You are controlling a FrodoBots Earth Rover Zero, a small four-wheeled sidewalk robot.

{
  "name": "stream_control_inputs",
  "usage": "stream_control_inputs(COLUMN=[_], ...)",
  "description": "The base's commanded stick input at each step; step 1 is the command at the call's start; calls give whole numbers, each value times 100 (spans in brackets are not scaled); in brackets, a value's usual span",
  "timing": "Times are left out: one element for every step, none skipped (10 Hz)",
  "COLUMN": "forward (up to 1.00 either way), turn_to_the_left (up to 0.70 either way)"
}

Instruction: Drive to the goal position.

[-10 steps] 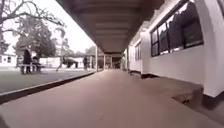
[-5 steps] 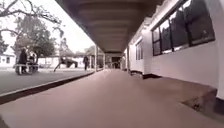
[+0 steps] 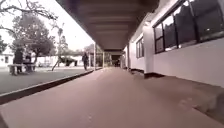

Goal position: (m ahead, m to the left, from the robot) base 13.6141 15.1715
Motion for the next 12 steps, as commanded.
stream_control_inputs(forward=[70, 70, 70, 70, 70, 70, 70, 70, 70, 70, 70, 70], turn_to_the_left=[0, 0, 0, 0, 0, 0, 0, 0, 0, 0, 0, 0])
